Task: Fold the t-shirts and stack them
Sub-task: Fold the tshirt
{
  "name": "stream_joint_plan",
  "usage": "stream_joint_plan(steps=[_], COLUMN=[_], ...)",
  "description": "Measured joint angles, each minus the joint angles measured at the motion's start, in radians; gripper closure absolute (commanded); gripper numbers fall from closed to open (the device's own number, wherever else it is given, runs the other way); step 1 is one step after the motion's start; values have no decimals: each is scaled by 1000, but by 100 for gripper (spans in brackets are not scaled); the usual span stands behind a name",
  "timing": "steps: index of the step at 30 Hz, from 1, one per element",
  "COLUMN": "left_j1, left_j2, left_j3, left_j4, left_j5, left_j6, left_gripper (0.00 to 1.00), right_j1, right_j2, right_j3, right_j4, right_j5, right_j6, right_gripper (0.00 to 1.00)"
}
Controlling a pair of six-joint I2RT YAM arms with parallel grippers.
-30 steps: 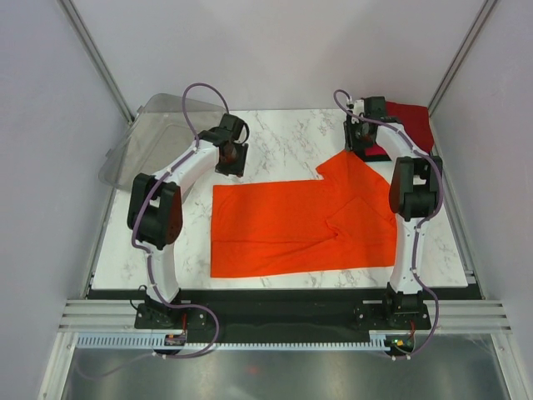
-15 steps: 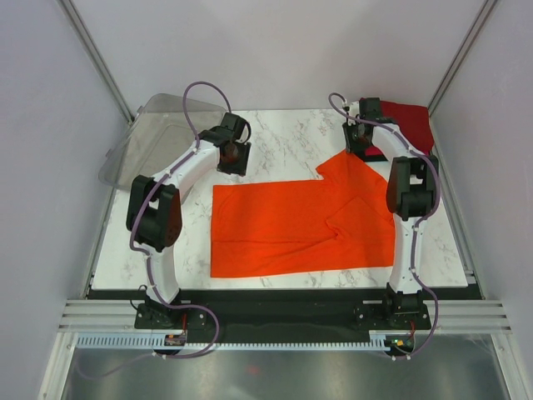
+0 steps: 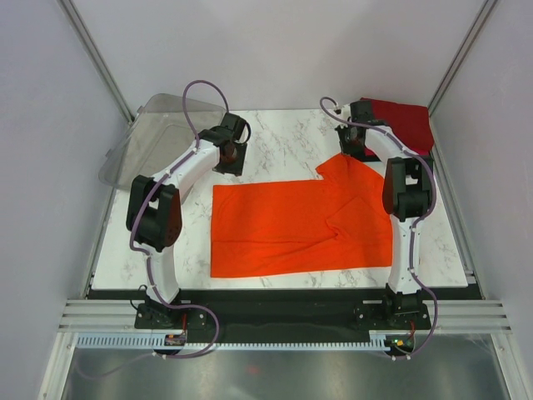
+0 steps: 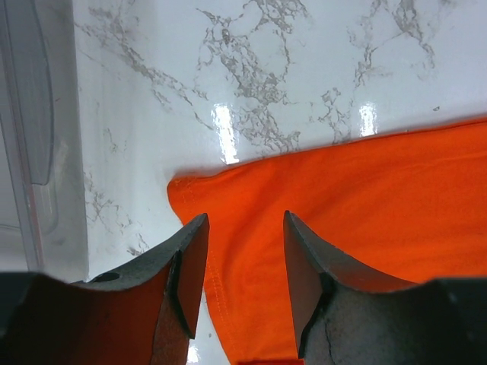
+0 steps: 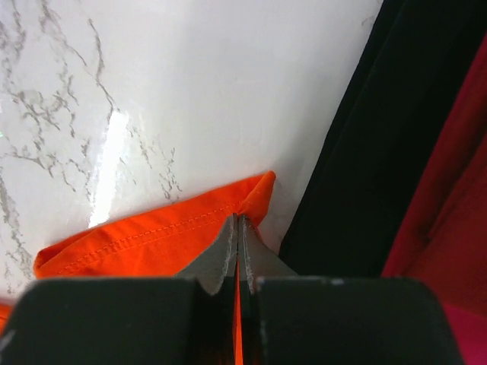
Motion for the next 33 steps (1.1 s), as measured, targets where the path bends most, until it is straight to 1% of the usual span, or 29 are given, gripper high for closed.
stream_joint_plan(steps=[6, 13, 20, 27, 33], left_j1=[0, 0, 1, 3, 4], left_j2=[0, 1, 5, 14, 30], left_j3=[1, 1, 1, 1, -3], left_j4=[-33, -58, -81, -91, -95], left_j5=[-21, 13, 0, 2, 5], left_j6=[5, 5, 5, 6, 60], left_gripper=[47, 48, 47, 47, 48], right_j1=[2, 2, 2, 2, 2], right_j2=[-24, -138, -216, -251, -306], right_j3=[-81, -224, -297, -356, -424], right_j4=[25, 119, 203, 241, 254], right_j5=[43, 66, 56, 49, 47], right_j6=[1, 9, 11, 11, 10], right_gripper=[100, 100, 100, 100, 100])
